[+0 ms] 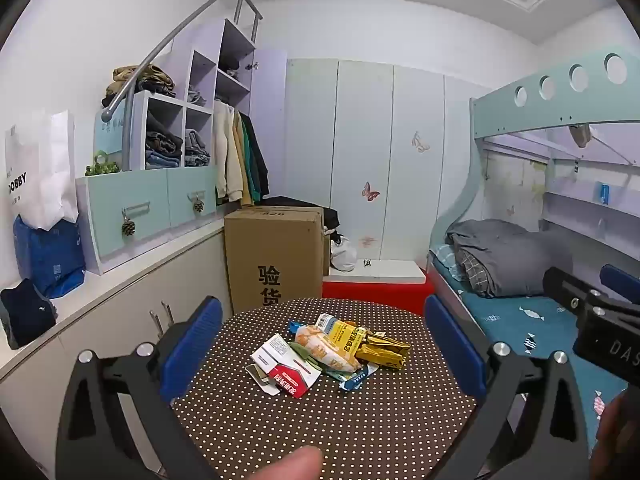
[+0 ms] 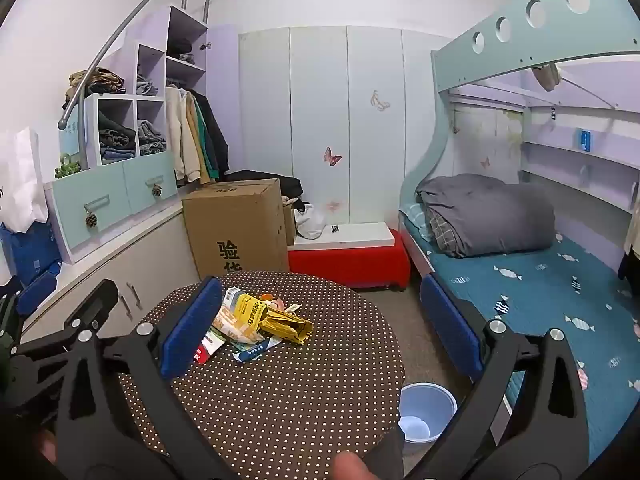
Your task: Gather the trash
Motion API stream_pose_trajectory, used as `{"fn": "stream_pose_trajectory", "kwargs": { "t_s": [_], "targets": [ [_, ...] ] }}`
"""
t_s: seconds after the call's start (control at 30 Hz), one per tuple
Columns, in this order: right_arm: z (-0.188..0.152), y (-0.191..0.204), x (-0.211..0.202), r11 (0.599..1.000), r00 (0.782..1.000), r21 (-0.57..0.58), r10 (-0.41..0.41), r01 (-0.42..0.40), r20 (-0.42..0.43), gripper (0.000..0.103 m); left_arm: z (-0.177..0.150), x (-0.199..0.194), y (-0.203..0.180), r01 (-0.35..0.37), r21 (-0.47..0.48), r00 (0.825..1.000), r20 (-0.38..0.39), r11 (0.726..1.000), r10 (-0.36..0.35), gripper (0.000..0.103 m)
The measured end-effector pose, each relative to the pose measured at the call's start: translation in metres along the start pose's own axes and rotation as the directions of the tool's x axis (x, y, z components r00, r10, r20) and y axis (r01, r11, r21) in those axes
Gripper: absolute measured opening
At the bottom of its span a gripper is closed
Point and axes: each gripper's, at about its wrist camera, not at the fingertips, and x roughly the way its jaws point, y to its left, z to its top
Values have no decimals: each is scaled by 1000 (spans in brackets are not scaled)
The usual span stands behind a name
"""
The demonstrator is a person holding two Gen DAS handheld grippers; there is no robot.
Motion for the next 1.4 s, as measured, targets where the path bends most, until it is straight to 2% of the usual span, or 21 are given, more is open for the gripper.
{"fn": "stream_pose_trajectory", "kwargs": {
  "t_s": [1.4],
  "targets": [
    [-3, -2, 5, 1000, 1000, 2, 4, -4, -5, 97, 2, 3, -2, 13, 7, 1000, -21, 1000, -12, 99]
  ]
}}
